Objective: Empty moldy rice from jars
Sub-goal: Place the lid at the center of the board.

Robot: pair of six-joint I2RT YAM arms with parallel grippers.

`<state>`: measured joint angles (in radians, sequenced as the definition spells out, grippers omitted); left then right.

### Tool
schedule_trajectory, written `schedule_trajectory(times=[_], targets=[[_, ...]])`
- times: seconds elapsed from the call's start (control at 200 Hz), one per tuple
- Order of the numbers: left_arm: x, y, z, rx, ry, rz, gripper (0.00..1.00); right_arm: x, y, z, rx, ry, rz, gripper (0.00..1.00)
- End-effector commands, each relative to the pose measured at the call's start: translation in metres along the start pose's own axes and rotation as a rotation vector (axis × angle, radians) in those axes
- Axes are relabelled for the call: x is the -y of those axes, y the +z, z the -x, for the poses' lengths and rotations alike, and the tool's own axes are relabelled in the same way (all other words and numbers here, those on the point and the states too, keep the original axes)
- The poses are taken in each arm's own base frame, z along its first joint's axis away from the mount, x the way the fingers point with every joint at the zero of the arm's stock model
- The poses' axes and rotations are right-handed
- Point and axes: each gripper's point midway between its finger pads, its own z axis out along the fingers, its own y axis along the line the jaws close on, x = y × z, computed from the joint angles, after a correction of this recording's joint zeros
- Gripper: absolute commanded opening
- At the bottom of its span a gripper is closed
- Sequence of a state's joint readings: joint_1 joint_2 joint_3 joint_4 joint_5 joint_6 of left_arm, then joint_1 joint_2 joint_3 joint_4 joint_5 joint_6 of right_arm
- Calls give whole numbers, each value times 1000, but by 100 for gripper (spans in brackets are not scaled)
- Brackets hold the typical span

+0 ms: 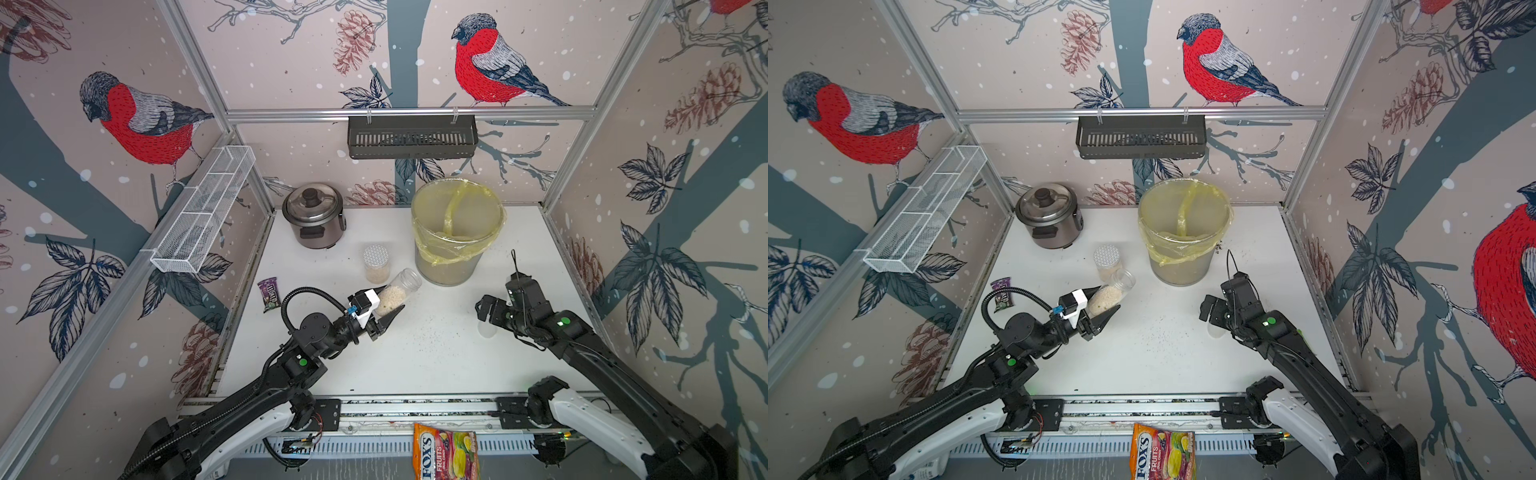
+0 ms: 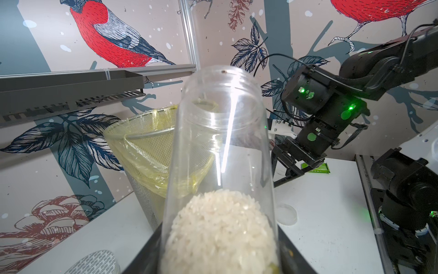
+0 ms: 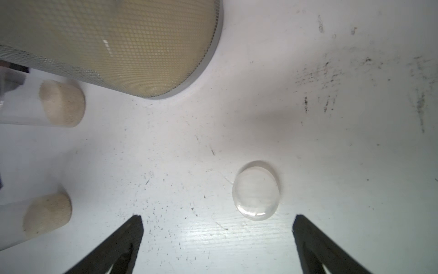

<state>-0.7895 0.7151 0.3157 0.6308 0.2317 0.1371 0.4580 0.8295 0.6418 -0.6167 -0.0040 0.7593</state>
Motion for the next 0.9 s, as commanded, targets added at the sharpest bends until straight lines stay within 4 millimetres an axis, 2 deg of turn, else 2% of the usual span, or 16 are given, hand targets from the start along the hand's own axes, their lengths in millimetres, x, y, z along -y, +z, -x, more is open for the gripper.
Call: schedule_trajectory(times=[0.0, 0.205, 0.275, 0.38, 0.495, 0.76, 0.895], targets=[[-4, 3, 15, 39, 24, 14, 0, -32, -20, 8, 36, 36, 176, 100], [-5, 10, 23, 41, 33, 6, 0, -89, -85, 35, 186, 32, 497, 100], [-5, 13, 25, 40, 33, -1, 0, -114, -107, 37, 212, 42, 688, 100], [-6, 17, 28, 46, 33, -4, 0, -139, -123, 33, 183, 30, 880, 100], [-6, 22, 30, 49, 34, -8, 0, -149, -128, 38, 154, -11, 851, 100], [-6, 35, 36, 49, 48, -13, 0, -175, -176, 64, 265, -32, 980, 100], [-6, 44, 41, 54, 52, -22, 0, -186, -179, 71, 264, -47, 999, 100]])
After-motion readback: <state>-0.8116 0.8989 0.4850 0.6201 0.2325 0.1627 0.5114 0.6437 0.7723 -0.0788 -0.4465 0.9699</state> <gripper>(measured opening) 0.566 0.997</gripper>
